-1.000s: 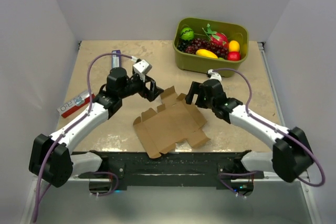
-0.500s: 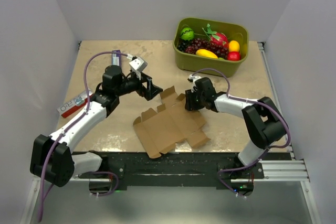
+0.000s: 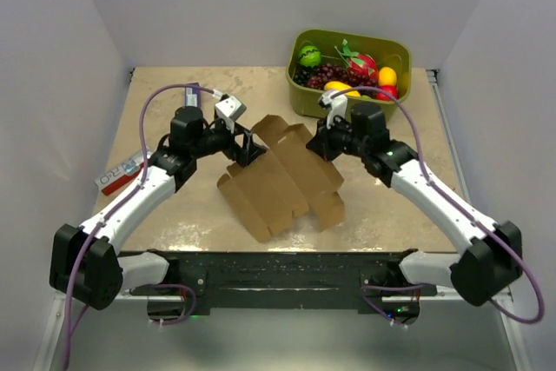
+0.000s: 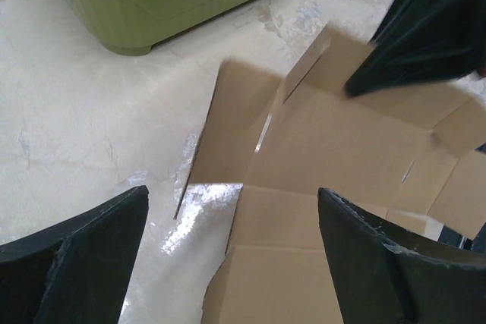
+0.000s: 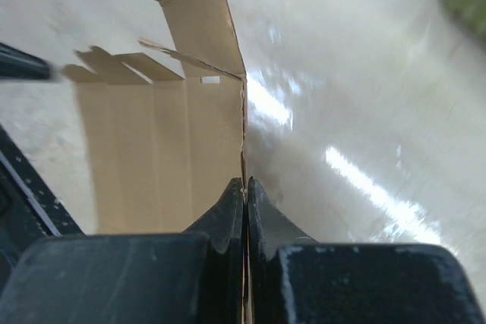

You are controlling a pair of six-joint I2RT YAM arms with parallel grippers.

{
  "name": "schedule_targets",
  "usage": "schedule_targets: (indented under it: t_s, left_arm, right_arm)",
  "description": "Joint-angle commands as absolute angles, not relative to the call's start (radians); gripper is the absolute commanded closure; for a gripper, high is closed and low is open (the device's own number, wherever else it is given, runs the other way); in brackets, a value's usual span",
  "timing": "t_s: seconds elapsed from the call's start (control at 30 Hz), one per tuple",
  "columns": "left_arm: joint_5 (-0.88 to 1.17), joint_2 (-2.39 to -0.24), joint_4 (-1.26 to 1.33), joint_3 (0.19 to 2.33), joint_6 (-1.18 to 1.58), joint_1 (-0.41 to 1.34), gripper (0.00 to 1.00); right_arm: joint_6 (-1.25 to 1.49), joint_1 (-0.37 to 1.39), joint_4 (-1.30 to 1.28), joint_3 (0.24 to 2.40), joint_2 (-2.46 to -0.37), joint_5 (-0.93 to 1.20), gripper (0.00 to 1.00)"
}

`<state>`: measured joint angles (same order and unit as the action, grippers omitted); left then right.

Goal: Fold the paper box

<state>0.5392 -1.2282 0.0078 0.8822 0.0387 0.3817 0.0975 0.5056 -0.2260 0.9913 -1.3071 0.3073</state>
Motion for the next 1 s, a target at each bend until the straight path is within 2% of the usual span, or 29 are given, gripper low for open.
schedule_targets:
  t_s: [0.0, 0.23, 0.47, 0.8, 0.9, 0.97]
  left_arm:
    - [0.529, -1.186, 0.009, 0.920, 0.005, 0.379, 0.02]
    - [0.495, -1.097, 0.081, 0.873, -0.018, 0.380, 0.01]
    - [0.485, -1.003, 0.167, 0.818, -0.026, 0.380, 0.01]
    - [0.545, -1.095, 0.152, 0.841, -0.017, 0.406, 0.01]
    - [0.554, -1.117, 0.132, 0.853, -0.021, 0.420, 0.11]
    - [0.557, -1.121, 0.126, 0.854, -0.025, 0.425, 0.29]
  right_arm:
    - [-0.004, 0.514, -0.363, 1.113, -1.184, 0.380, 1.00]
    - [-0.095, 0.517, -0.531, 1.235, -1.186, 0.351, 1.00]
    - [-0.110, 0.531, -0.563, 1.261, -1.207, 0.344, 1.00]
    - [-0.115, 0.584, -0.581, 1.292, -1.247, 0.351, 1.00]
    - [-0.123, 0.595, -0.583, 1.298, -1.258, 0.347, 1.00]
    - [-0.123, 0.597, -0.584, 1.304, -1.264, 0.333, 1.00]
